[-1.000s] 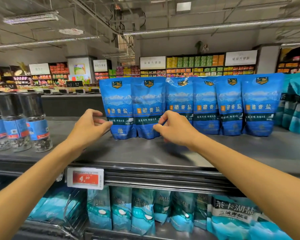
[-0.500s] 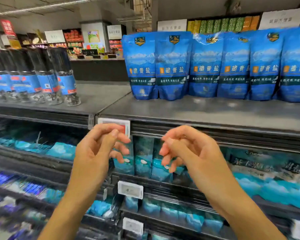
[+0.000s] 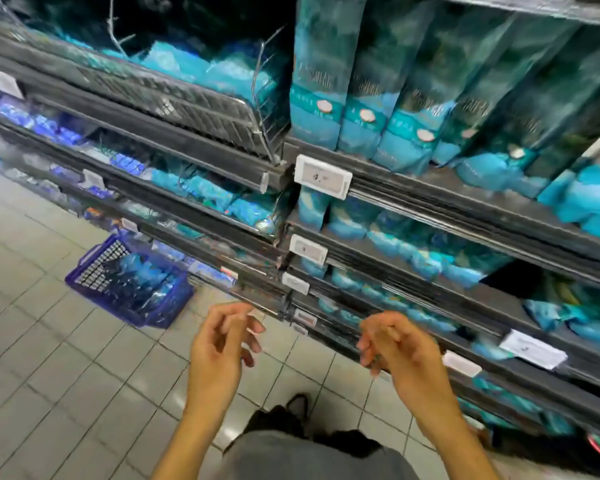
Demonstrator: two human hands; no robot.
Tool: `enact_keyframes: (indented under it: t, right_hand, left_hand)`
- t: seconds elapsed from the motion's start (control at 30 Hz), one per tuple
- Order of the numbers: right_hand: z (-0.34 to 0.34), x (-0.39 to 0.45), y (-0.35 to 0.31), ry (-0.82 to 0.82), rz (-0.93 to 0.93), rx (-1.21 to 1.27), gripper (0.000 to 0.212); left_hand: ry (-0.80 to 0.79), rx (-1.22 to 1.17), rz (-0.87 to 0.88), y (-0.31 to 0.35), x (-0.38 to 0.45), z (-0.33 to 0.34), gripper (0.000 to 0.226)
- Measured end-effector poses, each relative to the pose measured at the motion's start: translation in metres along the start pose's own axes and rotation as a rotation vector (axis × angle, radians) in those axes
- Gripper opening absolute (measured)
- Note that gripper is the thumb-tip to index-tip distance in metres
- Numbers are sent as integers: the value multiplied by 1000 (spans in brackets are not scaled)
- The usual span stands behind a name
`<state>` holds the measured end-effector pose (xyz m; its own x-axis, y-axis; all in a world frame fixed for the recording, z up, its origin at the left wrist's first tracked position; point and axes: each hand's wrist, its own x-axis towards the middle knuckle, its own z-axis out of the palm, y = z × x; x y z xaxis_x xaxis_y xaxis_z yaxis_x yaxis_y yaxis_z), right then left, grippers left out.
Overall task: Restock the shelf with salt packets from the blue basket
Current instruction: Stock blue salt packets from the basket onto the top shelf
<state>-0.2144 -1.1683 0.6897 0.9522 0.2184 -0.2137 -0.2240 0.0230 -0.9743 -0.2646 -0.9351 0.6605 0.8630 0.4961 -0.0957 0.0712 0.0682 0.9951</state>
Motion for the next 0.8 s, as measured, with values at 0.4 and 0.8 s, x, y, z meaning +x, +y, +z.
enact_keyframes:
  t: [0.4, 0.8]
  right_hand:
    - [-1, -52, 104, -309, 221, -275, 17]
    - [150, -35, 117, -670, 340, -323, 9]
  left_hand:
    - [271, 55, -222, -61, -103, -27, 19]
    - [600, 122, -378, -98, -183, -132, 18]
